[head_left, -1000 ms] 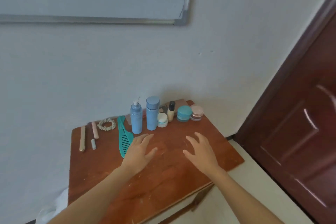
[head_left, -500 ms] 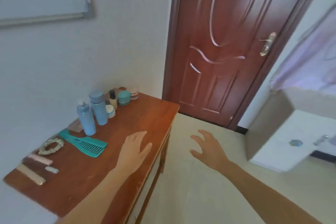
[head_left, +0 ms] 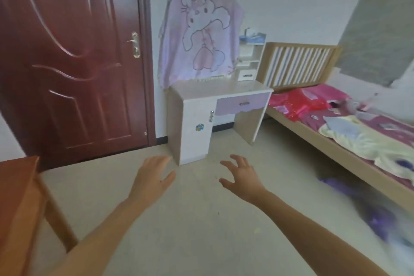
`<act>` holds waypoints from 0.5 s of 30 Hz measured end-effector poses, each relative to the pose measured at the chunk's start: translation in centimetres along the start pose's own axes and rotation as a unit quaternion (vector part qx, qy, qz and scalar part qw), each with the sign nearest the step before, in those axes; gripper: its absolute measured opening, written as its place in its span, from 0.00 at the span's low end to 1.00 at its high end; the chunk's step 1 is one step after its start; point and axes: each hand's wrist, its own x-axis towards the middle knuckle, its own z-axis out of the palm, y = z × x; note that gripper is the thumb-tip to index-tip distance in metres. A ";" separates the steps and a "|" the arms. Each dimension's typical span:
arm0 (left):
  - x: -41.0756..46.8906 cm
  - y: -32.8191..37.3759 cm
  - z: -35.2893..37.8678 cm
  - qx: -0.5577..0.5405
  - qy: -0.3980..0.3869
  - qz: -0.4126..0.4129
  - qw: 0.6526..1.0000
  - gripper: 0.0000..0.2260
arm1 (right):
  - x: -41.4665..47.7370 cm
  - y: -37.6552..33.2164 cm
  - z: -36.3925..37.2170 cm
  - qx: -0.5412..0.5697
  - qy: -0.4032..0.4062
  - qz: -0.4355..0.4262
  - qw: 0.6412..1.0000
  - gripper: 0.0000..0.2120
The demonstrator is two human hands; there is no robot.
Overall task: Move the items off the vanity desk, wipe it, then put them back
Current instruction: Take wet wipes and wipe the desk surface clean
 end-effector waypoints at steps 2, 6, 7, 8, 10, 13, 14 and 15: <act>0.7 4.4 2.5 -0.005 0.002 0.024 1.000 0.34 | -2.2 4.1 -1.8 -0.013 0.006 0.027 1.000 0.26; 2.6 11.8 5.9 -0.029 0.017 0.042 0.999 0.34 | -4.3 10.9 -5.5 -0.024 0.028 0.062 0.997 0.26; 3.3 13.3 6.6 -0.035 0.020 0.042 0.998 0.31 | -4.4 12.3 -6.2 -0.024 0.035 0.066 0.997 0.26; 4.0 14.6 7.3 -0.043 0.022 0.042 0.998 0.26 | -4.4 13.6 -6.8 -0.023 0.040 0.070 0.996 0.26; 5.4 16.7 8.4 -0.048 0.023 0.040 0.998 0.24 | -4.1 15.9 -7.7 -0.019 0.048 0.077 0.996 0.26; 8.1 18.5 10.1 -0.035 0.021 0.061 0.997 0.34 | -2.9 19.0 -8.5 -0.014 0.062 0.081 0.995 0.25; 9.4 18.9 10.7 -0.035 0.023 0.063 0.997 0.33 | -2.2 20.0 -8.8 -0.015 0.067 0.081 0.994 0.25; 10.8 19.2 11.1 -0.039 0.023 0.062 0.997 0.30 | -1.3 21.0 -9.1 -0.016 0.072 0.081 0.994 0.25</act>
